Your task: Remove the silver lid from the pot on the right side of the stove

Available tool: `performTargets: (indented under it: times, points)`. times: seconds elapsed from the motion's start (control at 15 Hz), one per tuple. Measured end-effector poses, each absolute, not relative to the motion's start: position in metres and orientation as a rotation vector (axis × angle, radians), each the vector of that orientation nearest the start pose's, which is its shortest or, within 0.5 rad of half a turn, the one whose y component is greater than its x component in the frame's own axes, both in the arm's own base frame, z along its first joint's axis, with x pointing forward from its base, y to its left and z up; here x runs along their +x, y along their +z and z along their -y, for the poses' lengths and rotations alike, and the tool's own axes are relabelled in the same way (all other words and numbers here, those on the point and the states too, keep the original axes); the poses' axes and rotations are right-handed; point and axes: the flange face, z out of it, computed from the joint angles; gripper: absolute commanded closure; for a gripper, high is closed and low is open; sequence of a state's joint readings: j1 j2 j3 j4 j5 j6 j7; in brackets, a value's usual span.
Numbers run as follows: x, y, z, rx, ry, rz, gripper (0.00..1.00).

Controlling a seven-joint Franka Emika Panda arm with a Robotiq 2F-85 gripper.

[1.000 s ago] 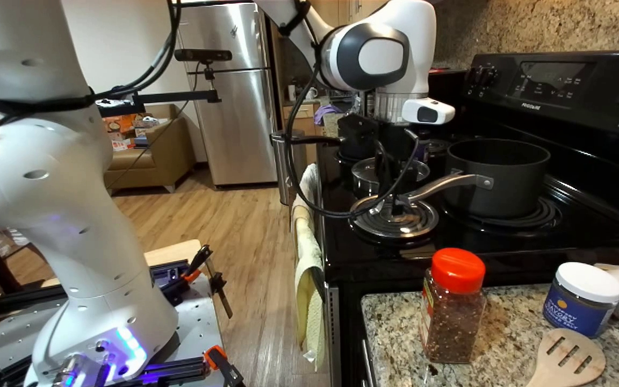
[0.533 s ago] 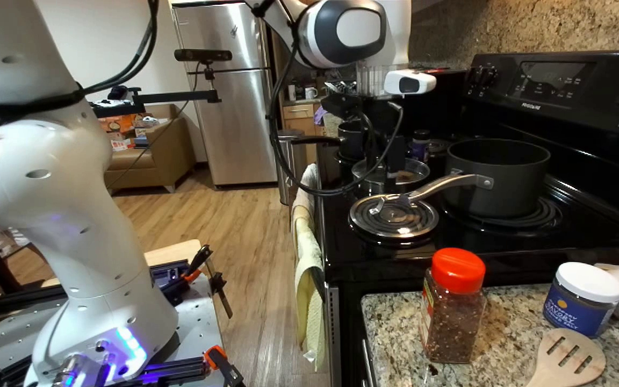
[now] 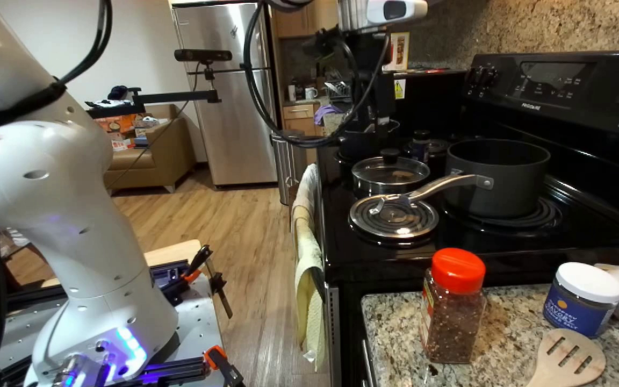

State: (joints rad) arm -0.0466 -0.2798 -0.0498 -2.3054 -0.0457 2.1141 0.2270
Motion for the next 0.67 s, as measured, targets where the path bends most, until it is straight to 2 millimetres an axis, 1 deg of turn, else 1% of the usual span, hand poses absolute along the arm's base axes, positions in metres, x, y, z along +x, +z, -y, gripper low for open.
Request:
performTargets:
  times: [0.13,0.33,0.53,0.67]
  points:
    - [0.461,0.49,0.053,-3.12,-0.137,-0.492,0.0]
    - [0.456,0.513,0.058,-3.119,-0.12,-0.519,0.0]
    - [0.456,0.526,0.06,-3.109,-0.101,-0.594,0.0]
    - [0.456,0.53,0.06,-3.105,-0.098,-0.617,0.0]
